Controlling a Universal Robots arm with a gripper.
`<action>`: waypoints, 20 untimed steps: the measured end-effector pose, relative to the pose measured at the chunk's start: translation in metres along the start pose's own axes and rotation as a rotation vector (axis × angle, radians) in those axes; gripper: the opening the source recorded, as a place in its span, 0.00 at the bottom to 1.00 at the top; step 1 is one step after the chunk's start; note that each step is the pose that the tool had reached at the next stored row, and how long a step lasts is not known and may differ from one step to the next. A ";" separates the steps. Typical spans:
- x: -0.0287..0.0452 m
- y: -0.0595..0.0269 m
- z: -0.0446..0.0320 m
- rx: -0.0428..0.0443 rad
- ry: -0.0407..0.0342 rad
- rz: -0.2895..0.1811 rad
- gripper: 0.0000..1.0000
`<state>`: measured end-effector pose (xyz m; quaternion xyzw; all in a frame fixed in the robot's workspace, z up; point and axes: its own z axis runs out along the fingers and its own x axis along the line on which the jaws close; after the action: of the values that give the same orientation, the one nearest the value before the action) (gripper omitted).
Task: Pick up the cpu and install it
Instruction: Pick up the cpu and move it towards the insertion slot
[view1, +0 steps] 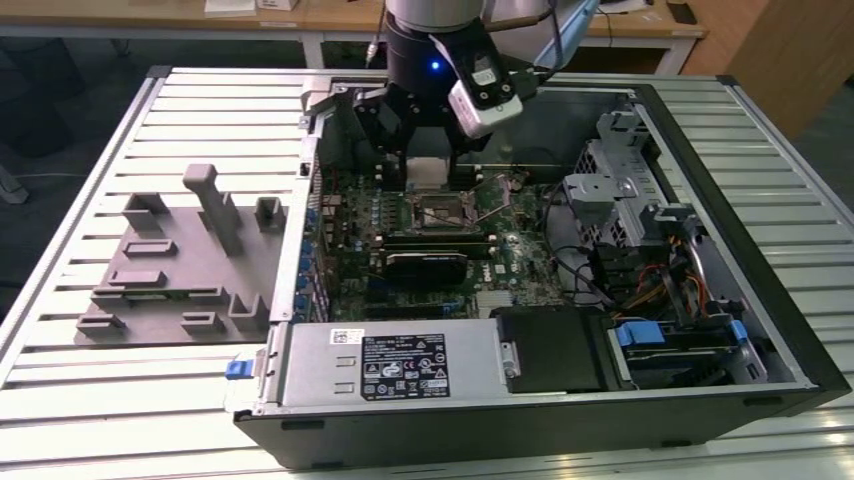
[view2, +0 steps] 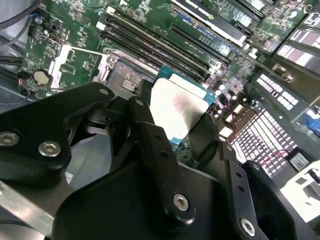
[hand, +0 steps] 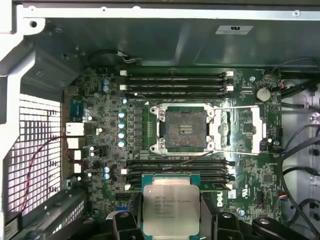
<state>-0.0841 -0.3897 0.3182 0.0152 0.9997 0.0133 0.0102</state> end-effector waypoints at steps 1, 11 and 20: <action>-0.0010 0.0004 0.0009 0.0000 0.0000 0.000 0.54; -0.0071 0.0055 0.0081 0.0005 -0.0001 0.000 0.54; -0.0107 0.0116 0.0164 0.0025 -0.0001 0.000 0.54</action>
<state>-0.0727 -0.3781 0.3024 0.0152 0.9998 0.0120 0.0103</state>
